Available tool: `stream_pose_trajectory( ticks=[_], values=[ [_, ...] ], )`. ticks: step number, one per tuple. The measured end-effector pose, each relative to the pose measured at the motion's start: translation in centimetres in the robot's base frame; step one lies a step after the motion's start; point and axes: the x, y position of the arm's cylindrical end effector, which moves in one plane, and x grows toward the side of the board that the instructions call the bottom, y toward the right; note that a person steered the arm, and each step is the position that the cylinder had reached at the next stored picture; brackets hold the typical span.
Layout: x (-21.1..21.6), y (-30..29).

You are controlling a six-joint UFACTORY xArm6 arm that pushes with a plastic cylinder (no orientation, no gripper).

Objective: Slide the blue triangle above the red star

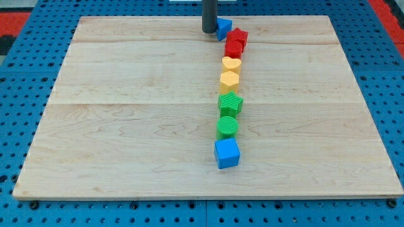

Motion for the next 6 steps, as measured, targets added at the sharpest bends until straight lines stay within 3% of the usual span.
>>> stream_pose_trajectory(
  ticks=[5, 6],
  values=[
    [-1.0, 0.9],
    [5.5, -2.4]
  ],
)
